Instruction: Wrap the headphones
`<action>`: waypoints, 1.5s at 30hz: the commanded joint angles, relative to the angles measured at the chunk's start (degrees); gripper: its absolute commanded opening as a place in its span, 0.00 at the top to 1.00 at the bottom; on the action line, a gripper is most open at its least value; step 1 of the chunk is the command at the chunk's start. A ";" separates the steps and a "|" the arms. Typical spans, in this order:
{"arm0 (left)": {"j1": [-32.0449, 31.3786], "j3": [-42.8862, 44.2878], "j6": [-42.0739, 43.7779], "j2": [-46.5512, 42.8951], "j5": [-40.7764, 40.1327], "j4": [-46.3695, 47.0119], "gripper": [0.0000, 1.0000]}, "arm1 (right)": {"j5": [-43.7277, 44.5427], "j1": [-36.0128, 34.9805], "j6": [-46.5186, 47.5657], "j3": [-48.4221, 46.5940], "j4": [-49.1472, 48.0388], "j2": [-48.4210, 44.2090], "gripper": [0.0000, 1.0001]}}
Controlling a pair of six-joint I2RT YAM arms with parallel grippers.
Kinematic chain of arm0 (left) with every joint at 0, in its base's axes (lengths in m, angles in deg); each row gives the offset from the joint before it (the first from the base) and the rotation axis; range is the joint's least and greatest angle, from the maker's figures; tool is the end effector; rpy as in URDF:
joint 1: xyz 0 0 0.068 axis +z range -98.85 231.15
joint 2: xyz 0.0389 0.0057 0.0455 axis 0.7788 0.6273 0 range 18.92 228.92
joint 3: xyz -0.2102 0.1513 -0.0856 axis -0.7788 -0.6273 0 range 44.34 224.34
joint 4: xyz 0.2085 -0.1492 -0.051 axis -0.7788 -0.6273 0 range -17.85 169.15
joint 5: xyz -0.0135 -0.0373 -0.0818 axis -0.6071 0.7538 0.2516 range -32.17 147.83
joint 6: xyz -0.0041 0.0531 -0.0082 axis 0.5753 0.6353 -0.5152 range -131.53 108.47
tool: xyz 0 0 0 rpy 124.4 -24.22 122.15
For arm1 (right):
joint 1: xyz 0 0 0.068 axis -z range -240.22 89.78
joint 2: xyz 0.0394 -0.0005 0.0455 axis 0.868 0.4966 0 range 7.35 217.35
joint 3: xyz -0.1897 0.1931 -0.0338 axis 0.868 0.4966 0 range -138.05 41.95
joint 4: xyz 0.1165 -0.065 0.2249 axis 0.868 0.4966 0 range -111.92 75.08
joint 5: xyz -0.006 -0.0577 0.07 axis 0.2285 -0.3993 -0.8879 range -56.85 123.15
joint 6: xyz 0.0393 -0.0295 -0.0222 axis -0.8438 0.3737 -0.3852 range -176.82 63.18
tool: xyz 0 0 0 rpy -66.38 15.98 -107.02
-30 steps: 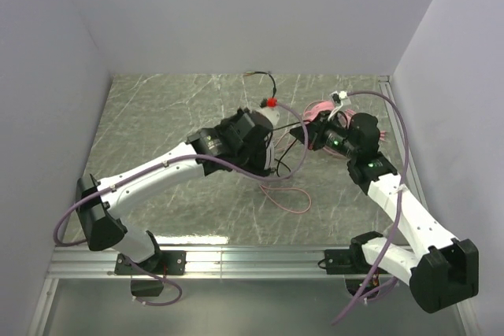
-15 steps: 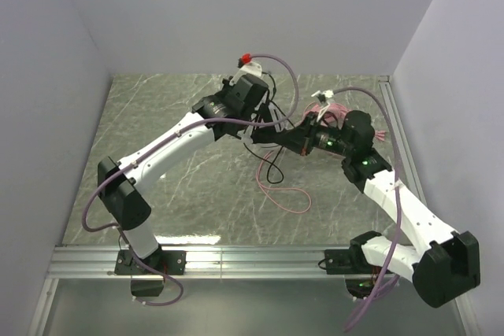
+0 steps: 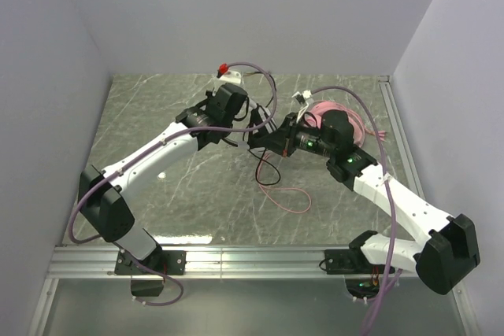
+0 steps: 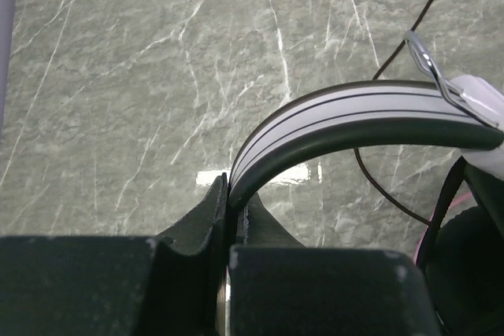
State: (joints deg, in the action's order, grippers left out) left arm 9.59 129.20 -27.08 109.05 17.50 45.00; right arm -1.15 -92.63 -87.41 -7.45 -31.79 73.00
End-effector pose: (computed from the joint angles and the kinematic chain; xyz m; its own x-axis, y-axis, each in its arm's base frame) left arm 0.2757 -0.2138 0.3505 -0.4930 0.1640 -0.8544 -0.0006 0.9820 0.1889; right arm 0.2137 0.1596 0.3316 -0.5465 0.1511 -0.8237 -0.7405 0.3723 0.5595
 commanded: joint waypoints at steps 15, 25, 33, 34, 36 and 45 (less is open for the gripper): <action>-3.52 -2.41 -2.38 -6.54 -10.28 10.59 1.00 | 9.33 -1.43 -2.80 -3.50 0.73 -4.21 1.00; -5.90 -0.23 -4.92 -4.62 -10.90 7.53 1.00 | 5.12 -5.46 -2.90 -11.41 2.21 4.22 1.00; -2.04 5.31 -13.53 -1.27 -7.84 -0.74 1.00 | 13.90 -12.59 -1.41 -7.91 6.08 1.95 1.00; -0.73 5.49 -14.24 -1.44 -4.96 -1.00 1.00 | 15.13 -13.47 -1.32 -6.85 6.35 1.33 1.00; 0.42 5.41 -15.21 -1.97 -2.74 -0.92 1.00 | 18.72 -15.93 -1.67 -2.81 5.65 -0.25 1.00; 2.71 6.54 -17.41 -1.80 2.10 -2.67 1.00 | 33.93 -22.51 -3.43 11.08 -4.63 1.94 1.00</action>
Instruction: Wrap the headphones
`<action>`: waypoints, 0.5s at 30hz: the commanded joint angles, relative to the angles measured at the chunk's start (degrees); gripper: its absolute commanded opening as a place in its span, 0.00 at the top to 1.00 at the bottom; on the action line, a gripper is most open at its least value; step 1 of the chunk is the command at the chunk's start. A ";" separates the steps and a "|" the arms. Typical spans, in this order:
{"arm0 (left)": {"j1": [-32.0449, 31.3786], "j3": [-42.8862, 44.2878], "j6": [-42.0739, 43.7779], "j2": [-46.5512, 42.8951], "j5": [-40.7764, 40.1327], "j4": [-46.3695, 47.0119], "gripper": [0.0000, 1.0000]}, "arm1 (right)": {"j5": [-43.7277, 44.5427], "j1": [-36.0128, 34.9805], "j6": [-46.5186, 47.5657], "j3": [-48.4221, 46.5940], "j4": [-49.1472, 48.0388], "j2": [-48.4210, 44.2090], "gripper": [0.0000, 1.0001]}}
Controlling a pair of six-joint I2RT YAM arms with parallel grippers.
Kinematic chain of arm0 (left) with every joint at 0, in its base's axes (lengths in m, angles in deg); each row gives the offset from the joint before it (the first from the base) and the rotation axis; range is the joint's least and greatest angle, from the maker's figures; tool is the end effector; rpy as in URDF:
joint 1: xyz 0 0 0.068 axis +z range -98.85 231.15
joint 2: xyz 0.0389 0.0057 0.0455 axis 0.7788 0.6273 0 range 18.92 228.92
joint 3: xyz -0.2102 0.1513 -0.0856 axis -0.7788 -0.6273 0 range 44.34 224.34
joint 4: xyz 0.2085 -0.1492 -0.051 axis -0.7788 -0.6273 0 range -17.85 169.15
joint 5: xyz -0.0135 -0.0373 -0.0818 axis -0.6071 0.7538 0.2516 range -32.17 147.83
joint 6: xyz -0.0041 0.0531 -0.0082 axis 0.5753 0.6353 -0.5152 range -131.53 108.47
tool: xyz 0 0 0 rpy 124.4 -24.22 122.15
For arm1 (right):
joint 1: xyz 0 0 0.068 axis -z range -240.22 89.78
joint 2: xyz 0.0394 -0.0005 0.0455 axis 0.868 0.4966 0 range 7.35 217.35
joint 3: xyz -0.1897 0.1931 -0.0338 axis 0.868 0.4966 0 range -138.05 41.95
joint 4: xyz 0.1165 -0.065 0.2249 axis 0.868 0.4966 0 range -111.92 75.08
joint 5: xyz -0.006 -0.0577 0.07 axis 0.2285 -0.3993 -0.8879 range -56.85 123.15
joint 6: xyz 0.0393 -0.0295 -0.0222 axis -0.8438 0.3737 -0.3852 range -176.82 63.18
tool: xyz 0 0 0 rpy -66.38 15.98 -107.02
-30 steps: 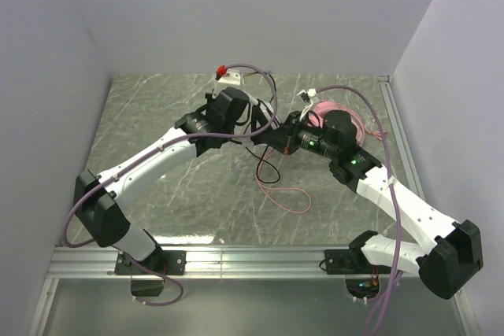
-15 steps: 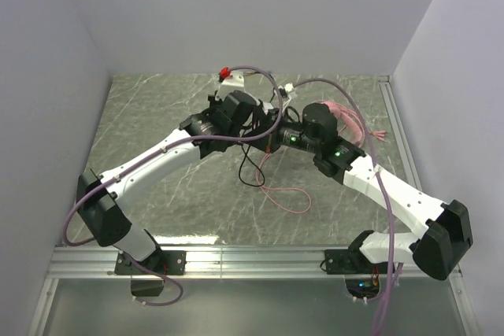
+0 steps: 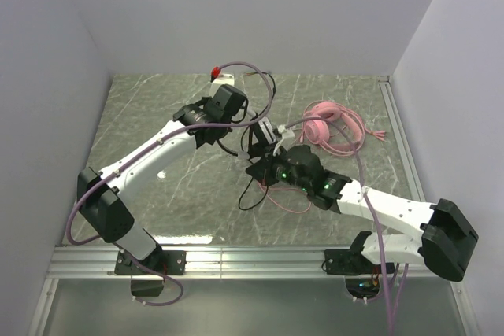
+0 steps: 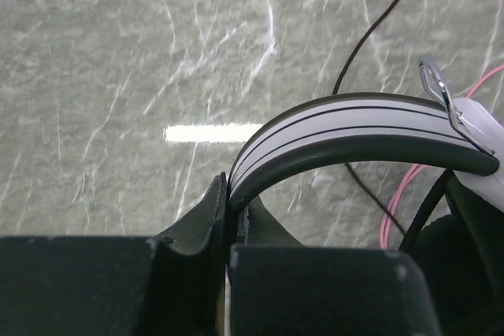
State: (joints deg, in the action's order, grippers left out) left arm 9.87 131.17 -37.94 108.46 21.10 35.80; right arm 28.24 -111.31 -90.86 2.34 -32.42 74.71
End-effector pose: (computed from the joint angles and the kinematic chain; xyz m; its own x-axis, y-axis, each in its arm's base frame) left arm 0.2669 -0.2061 0.3519 -0.5811 0.0358 -0.8131 -0.0465 0.9959 0.0771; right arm 0.1657 0.2103 0.2637 -0.6169 0.1237 -0.7773 -0.5808 0.5950 0.5556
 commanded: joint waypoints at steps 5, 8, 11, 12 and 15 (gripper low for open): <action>3.04 4.84 -7.07 -1.03 -0.19 6.18 1.00 | 19.54 -8.58 0.38 2.35 -5.93 3.31 0.97; 3.31 5.19 -7.77 -0.94 0.70 5.65 1.00 | 24.14 -10.08 -0.32 3.40 -7.77 4.71 0.92; 3.40 5.28 -7.95 -0.77 1.13 5.39 1.00 | 26.52 -10.96 -0.85 4.90 -10.94 5.15 0.85; 3.40 5.28 -7.95 -0.77 1.31 5.47 1.00 | 27.14 -11.13 -1.02 4.90 -11.12 5.42 0.84; 3.40 5.19 -7.95 -0.77 2.19 5.56 1.00 | 29.33 -11.49 -1.03 4.55 -11.29 6.56 0.78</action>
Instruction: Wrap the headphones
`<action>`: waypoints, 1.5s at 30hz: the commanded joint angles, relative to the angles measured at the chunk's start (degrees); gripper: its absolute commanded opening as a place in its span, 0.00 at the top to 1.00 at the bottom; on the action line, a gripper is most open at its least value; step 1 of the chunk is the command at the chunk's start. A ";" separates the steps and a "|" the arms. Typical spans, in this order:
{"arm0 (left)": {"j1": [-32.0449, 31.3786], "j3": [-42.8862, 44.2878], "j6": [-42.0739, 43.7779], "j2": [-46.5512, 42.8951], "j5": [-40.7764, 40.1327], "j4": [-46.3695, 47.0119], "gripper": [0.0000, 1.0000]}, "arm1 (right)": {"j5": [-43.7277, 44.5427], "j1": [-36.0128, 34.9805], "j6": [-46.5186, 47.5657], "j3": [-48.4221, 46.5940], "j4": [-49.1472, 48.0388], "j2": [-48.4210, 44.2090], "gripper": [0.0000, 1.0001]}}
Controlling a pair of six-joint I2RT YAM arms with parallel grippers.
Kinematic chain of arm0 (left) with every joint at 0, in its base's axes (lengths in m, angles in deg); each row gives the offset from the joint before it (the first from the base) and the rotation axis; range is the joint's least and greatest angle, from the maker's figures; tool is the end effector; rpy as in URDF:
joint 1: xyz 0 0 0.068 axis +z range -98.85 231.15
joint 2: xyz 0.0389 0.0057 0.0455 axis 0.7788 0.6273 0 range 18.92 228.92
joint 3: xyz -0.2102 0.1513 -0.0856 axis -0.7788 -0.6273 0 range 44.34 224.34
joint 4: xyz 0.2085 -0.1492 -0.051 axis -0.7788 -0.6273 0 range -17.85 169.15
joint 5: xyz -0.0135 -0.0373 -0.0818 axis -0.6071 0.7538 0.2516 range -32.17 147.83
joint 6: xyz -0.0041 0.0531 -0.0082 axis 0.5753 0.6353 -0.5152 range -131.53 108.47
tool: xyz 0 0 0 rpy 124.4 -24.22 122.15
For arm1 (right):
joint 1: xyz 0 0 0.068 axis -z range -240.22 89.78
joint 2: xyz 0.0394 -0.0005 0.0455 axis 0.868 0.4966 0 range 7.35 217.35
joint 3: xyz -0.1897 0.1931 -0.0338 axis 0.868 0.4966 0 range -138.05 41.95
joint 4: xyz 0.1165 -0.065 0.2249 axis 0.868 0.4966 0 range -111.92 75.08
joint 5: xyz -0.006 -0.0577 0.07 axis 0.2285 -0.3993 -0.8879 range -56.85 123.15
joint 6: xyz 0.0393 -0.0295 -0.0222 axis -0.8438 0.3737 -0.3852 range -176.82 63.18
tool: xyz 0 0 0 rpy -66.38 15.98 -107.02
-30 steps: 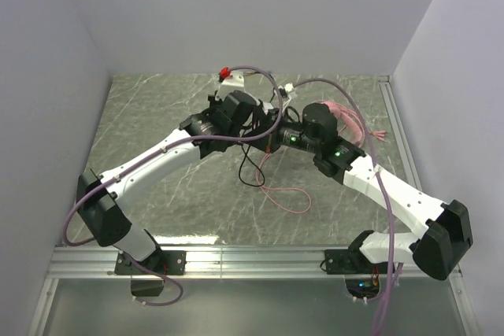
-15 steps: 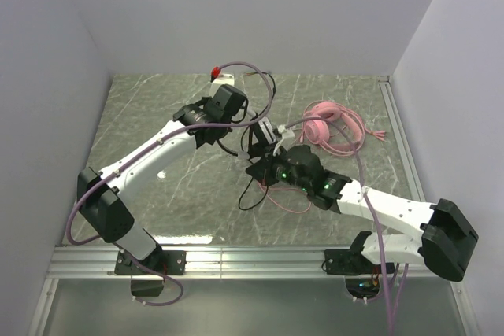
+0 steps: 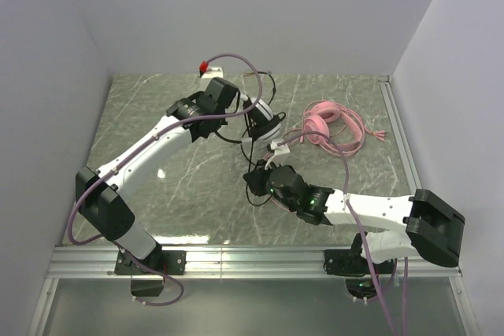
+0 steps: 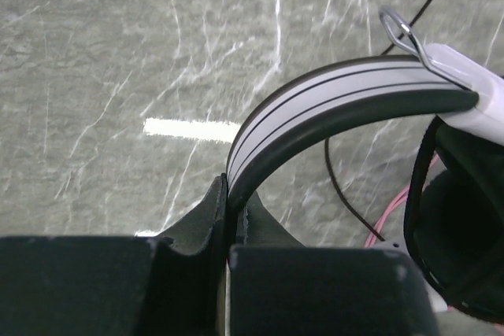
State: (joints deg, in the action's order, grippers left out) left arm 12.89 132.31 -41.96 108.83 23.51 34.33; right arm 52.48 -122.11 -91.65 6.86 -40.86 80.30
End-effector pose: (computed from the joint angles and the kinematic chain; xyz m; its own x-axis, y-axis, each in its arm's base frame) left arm 0.2772 -0.1931 0.3538 -0.5986 -0.0606 -0.7988 -0.1103 0.9939 0.0072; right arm 0.1397 0.2368 0.2280 -0.5164 0.1771 -0.8378 -0.4748 0.7550 0.4522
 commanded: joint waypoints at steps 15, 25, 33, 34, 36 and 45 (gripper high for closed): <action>0.38 5.46 -4.72 -1.14 5.05 5.62 1.00 | 9.50 -0.78 1.87 6.08 -17.16 3.16 0.38; 0.64 5.82 -5.16 -1.58 7.08 5.18 1.00 | 11.17 -0.87 4.33 5.92 -36.33 15.63 0.32; 1.08 6.87 -5.51 -1.14 9.63 4.04 1.00 | 10.02 -0.87 8.81 0.82 -39.96 23.91 0.37; 1.17 7.04 -5.60 -1.14 10.33 4.04 1.00 | 10.20 -0.87 8.64 0.12 -38.38 23.82 0.37; 1.61 8.36 -5.77 -1.23 12.70 3.43 1.00 | 9.85 -0.87 9.07 -1.11 -36.87 23.99 0.37; 1.87 24.53 -5.78 2.46 21.49 -7.56 1.00 | 13.00 -0.95 8.90 -3.05 -33.01 24.26 0.41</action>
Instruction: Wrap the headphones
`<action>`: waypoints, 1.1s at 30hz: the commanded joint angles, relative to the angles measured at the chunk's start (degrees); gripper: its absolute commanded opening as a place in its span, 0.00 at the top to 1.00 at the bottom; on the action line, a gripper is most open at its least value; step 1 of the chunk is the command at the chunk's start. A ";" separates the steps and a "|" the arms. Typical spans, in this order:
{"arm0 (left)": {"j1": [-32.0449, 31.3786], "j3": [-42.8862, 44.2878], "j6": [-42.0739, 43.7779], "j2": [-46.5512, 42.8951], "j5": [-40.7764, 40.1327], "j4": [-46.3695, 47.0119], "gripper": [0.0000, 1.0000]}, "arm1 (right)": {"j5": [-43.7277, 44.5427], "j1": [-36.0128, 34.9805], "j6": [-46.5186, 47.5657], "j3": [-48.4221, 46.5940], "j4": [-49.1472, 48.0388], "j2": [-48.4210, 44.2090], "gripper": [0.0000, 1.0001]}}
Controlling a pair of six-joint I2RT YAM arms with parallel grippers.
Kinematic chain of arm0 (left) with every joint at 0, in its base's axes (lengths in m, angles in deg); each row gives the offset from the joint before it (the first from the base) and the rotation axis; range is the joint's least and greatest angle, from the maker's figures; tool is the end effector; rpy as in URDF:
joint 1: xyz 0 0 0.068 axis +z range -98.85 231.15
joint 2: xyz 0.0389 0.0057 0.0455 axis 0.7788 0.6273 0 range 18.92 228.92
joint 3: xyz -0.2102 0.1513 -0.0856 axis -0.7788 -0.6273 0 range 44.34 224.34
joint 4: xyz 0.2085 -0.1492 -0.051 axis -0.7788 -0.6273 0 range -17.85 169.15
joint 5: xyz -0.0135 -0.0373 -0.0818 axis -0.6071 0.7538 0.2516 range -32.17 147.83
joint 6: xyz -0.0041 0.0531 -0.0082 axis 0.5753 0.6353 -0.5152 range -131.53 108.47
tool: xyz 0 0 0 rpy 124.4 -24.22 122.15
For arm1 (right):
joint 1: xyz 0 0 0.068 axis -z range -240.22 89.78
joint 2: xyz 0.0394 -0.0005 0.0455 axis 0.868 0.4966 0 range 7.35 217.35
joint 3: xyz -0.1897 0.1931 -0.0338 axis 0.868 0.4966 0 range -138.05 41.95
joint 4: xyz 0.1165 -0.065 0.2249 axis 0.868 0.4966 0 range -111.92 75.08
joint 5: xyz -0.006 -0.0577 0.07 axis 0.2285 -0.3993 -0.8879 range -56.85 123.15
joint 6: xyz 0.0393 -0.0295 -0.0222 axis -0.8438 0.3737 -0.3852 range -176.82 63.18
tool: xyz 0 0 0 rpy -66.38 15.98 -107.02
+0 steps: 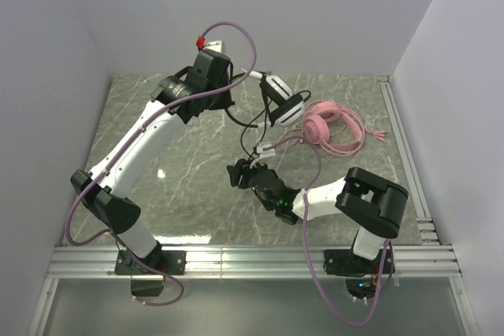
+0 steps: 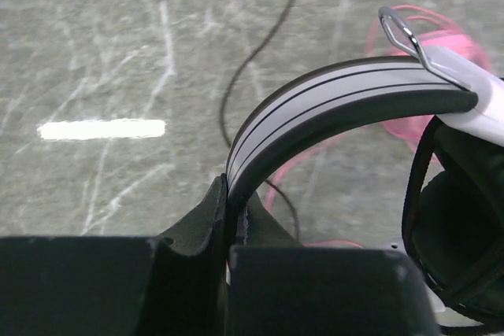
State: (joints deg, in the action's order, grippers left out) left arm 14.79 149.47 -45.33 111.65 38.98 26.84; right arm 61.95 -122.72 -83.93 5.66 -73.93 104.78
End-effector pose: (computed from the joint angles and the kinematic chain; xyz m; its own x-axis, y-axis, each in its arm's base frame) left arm 0.2818 -0.1933 0.4193 -0.6304 -0.1896 -0.7528 0.0129 0.9670 -0.2544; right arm 0.1670 0.2838 0.1730 -0.3192 0.2515 -0.9137 -0.4630 0.7999 0.3819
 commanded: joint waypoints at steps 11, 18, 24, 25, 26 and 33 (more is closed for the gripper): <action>0.06 14.14 -2.76 -2.55 15.59 -4.99 1.00 | 7.94 -0.25 4.70 3.15 -5.02 -2.33 0.56; 0.06 15.91 -2.23 -3.78 16.22 -8.06 1.00 | 6.27 0.18 6.19 13.16 -15.21 -7.68 0.81; 0.15 14.50 -2.50 -4.23 13.84 -8.07 1.00 | 6.88 0.10 5.67 20.37 -18.73 -13.74 0.94; 0.06 15.46 -2.50 -3.87 14.36 -8.59 1.00 | 6.97 0.01 5.67 21.17 -19.27 -14.10 0.94; 0.15 16.16 -2.58 -3.09 14.72 -8.77 1.00 | 7.06 0.10 5.84 21.96 -19.62 -14.63 0.92; 0.06 19.50 -2.67 -2.38 16.91 -10.17 1.00 | 8.73 0.19 7.07 23.55 -20.76 -13.93 0.91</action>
State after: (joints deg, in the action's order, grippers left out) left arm 14.81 164.72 -45.46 110.60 52.75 13.22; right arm 68.07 -122.70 -78.16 28.52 -90.17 90.97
